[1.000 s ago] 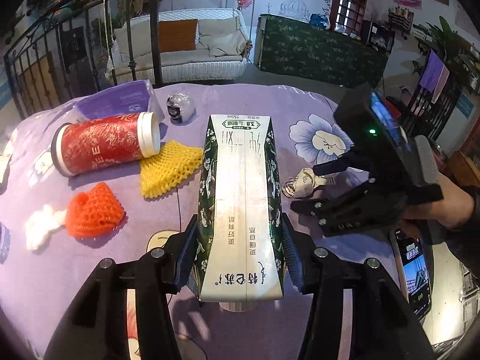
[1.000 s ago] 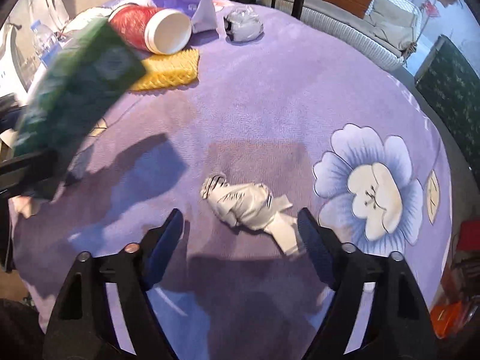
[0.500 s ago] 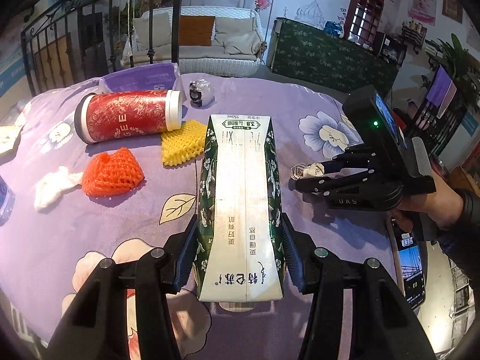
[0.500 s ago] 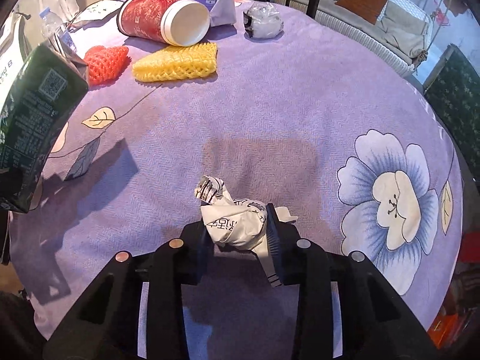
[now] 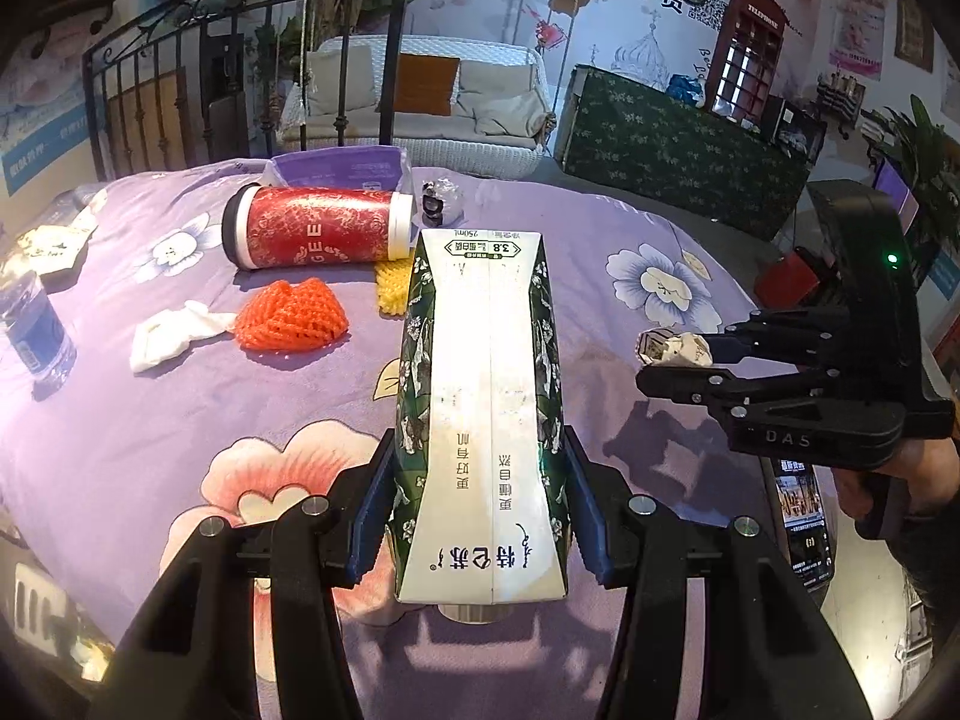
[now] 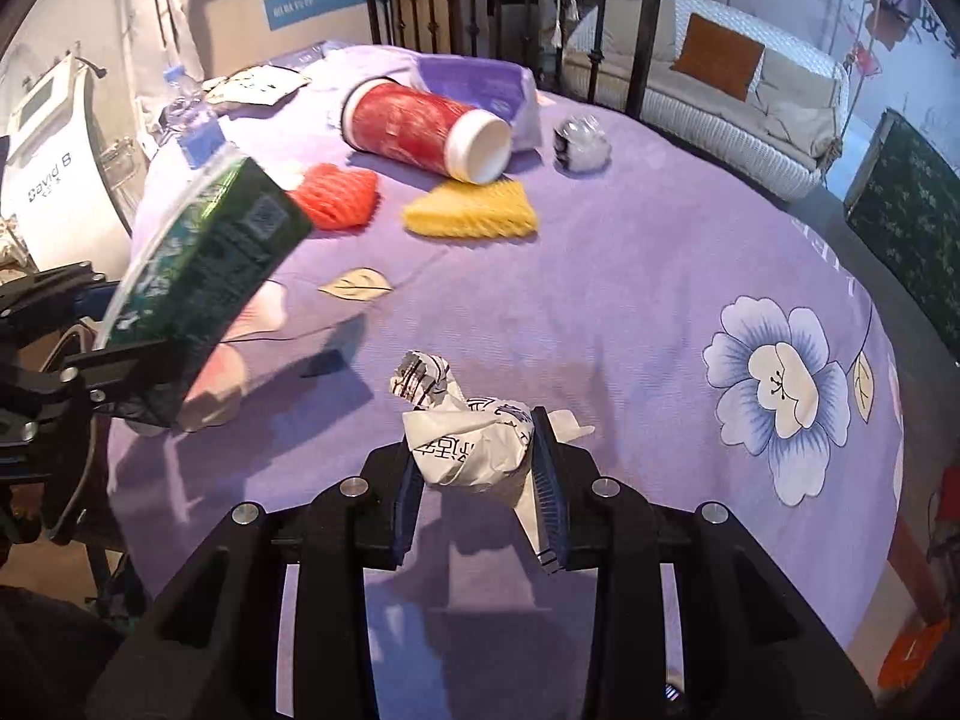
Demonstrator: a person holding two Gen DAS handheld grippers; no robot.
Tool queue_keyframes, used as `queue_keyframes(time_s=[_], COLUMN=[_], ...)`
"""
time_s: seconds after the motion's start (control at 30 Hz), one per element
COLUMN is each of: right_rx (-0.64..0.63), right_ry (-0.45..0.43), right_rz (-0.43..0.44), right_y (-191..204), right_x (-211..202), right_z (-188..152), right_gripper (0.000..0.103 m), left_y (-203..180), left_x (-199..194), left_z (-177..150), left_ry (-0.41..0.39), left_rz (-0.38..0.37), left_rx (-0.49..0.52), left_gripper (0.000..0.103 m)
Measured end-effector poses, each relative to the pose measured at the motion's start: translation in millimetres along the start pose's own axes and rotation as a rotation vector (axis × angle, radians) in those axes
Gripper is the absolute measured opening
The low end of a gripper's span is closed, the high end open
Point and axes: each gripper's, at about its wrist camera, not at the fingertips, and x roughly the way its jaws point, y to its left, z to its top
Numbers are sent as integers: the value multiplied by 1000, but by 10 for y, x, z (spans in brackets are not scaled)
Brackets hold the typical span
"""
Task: Collect trash
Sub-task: 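Grasp the crumpled white paper with the right gripper while the left gripper holds the carton, then carry the carton and paper to the black bin and release both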
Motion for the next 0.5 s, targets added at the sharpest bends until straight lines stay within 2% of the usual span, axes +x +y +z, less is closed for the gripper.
queue_keyframes(time_s=[0.23, 0.5], right_rx=[6, 20], right_ry=[-106, -170], right_rz=[64, 190], right_y=[522, 1151], right_x=[-308, -367], right_z=[-147, -254], right_gripper=[34, 34], left_y=[204, 556], left_x=[-335, -761], left_z=[-220, -500], left_ry=[-26, -61], left_rz=[30, 105], left_rx=[-67, -182], left_gripper=[50, 50])
